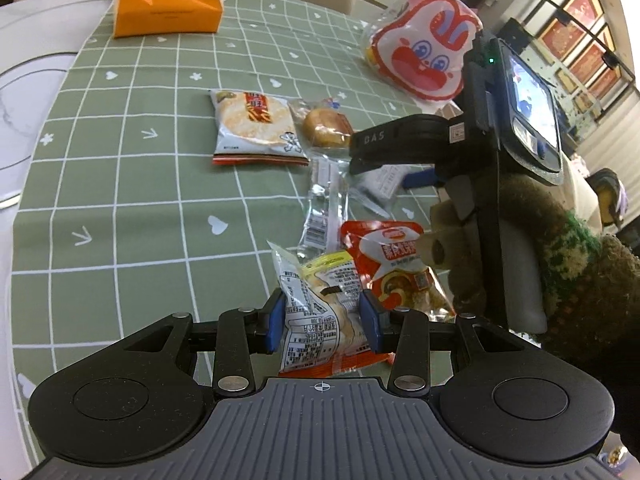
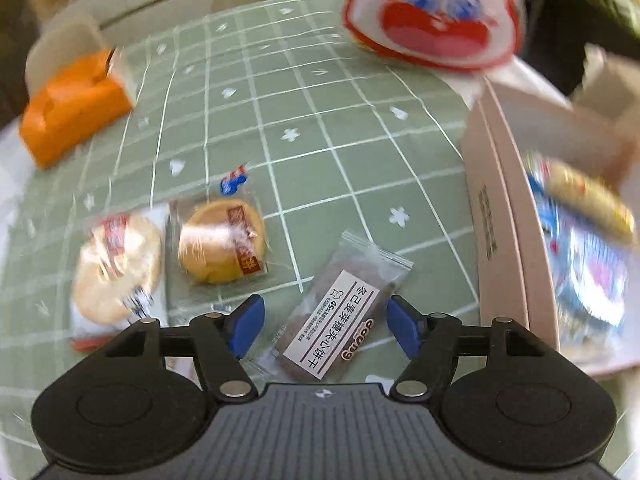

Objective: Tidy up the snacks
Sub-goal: 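Grasp the brown cookie pack with the right gripper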

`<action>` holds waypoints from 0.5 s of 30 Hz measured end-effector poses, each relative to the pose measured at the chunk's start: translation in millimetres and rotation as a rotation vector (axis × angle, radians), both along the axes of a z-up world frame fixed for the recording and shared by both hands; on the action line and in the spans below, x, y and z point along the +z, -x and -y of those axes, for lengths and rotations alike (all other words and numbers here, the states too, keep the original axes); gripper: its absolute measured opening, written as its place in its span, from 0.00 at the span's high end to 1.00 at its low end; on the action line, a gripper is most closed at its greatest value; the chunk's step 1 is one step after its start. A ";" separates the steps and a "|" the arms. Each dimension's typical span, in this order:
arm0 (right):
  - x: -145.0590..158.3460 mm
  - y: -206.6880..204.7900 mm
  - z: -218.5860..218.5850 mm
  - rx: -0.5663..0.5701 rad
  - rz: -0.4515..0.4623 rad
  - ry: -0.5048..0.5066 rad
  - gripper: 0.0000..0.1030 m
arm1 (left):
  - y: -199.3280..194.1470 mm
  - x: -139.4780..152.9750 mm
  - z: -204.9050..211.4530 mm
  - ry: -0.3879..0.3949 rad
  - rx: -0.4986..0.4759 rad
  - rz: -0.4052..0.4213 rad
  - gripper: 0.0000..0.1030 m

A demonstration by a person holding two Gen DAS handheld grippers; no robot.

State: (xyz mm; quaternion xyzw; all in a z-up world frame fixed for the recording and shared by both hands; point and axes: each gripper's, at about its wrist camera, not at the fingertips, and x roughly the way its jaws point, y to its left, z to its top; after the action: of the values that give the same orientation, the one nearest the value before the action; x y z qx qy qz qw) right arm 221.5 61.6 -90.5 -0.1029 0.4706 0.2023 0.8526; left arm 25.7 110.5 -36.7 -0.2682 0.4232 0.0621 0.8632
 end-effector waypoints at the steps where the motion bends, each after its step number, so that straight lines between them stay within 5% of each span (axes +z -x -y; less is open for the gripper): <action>1: 1.2 3.1 -0.7 0.041 -0.004 -0.002 0.58 | 0.5 -0.3 0.3 0.000 -0.001 -0.002 0.57; 10: 28.3 53.4 66.1 0.162 0.059 -0.018 0.67 | -5.9 -6.8 9.2 0.001 -0.087 -0.021 0.57; 15: 49.5 79.2 119.9 0.078 0.099 -0.065 0.70 | -9.2 -11.2 21.3 0.010 -0.186 -0.013 0.57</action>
State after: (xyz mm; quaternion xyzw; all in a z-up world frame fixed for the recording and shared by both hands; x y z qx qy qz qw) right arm 142.3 -58.3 -41.0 -0.1032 0.4165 0.2452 0.8694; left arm 34.9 89.2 -47.9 -0.2317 0.4520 -0.0187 0.8612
